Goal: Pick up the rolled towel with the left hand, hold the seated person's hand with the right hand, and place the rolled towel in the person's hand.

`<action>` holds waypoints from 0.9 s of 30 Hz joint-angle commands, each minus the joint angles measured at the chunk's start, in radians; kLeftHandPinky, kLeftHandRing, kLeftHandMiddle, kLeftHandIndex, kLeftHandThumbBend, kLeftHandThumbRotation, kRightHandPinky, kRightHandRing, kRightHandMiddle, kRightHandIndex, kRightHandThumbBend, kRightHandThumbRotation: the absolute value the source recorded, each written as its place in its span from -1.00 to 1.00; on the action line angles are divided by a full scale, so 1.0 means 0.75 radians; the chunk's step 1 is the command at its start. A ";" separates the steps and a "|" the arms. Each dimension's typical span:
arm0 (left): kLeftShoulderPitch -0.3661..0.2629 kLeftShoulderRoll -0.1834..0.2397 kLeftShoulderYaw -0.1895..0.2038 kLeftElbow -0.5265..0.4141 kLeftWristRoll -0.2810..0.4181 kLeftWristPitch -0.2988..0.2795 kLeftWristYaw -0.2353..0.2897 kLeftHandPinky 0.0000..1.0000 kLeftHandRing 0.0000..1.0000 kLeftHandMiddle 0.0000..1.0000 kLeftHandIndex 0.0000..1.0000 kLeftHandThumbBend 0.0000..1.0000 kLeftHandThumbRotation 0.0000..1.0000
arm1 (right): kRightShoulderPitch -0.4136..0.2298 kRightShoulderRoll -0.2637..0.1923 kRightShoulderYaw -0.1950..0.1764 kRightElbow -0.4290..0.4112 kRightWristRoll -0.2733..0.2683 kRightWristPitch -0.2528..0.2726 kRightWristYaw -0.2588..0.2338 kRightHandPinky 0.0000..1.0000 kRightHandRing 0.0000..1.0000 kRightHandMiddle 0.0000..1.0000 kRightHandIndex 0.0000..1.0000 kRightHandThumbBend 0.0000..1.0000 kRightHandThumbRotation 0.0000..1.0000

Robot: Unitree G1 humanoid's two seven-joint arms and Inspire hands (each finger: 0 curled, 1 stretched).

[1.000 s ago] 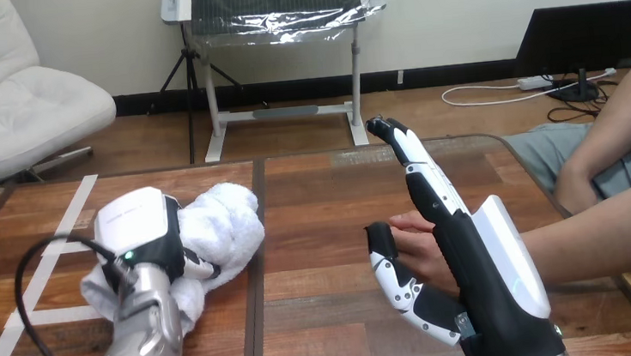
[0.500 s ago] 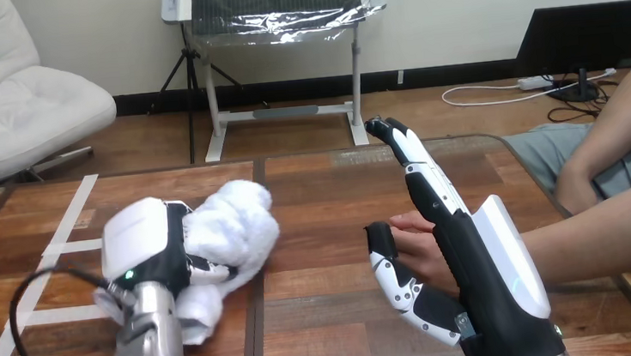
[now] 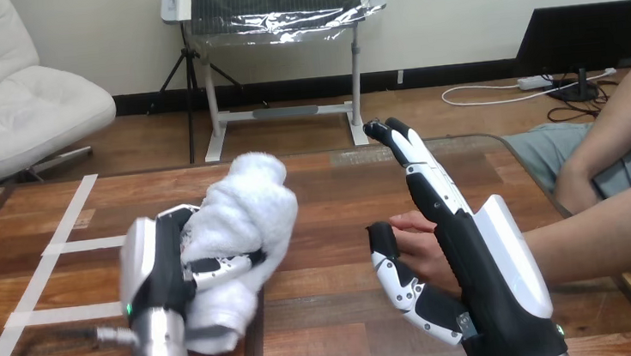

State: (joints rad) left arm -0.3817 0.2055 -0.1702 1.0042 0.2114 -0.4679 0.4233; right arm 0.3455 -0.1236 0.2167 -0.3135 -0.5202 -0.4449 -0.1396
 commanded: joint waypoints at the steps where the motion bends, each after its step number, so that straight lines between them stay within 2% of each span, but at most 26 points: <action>1: 0.060 -0.099 0.120 -0.289 -0.207 -0.218 -0.115 -0.40 -0.29 -0.15 0.01 0.32 -1.00 | -0.072 -0.011 -0.047 -0.081 0.008 -0.013 -0.007 1.00 1.00 1.00 0.89 -1.00 -1.00; 5: 0.139 -0.161 0.135 -0.420 -0.346 -0.299 -0.223 -0.41 -0.29 -0.15 0.01 0.34 -1.00 | -0.072 -0.013 -0.059 -0.087 0.010 -0.006 -0.005 1.00 1.00 1.00 0.89 -1.00 -1.00; 8: 0.188 -0.195 0.132 -0.497 -0.410 -0.346 -0.277 -0.42 -0.29 -0.15 0.02 0.32 -0.99 | -0.075 -0.017 -0.068 -0.087 0.013 -0.005 -0.006 1.00 1.00 1.00 0.89 -0.99 -1.00; 13: 0.259 -0.230 0.115 -0.607 -0.448 -0.388 -0.318 -0.44 -0.30 -0.15 0.02 0.30 -0.97 | -0.083 -0.024 -0.086 -0.085 0.009 -0.005 -0.009 1.00 1.00 1.00 0.90 -0.93 -1.00; 19: 0.355 -0.285 0.093 -0.762 -0.469 -0.383 -0.335 -0.47 -0.33 -0.17 0.01 0.28 -0.94 | -0.103 -0.043 -0.120 -0.084 0.001 0.002 -0.004 1.00 1.00 1.00 0.88 -0.80 -1.00; 25: 0.440 -0.342 0.069 -0.876 -0.499 -0.380 -0.367 -0.48 -0.34 -0.19 -0.01 0.31 -0.96 | -0.114 -0.072 -0.165 -0.109 0.009 0.053 0.036 1.00 1.00 1.00 0.88 -0.65 -1.00; 27: 0.470 -0.360 0.059 -0.912 -0.498 -0.377 -0.373 -0.49 -0.35 -0.20 -0.02 0.32 -0.98 | -0.119 -0.091 -0.185 -0.123 0.008 0.084 0.059 1.00 1.00 1.00 0.87 -0.54 -1.00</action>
State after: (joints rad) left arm -0.0410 0.0103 -0.1317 0.6667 -0.0910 -0.6258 0.1809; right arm 0.3514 -0.1429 0.1678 -0.3134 -0.5199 -0.4338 -0.1342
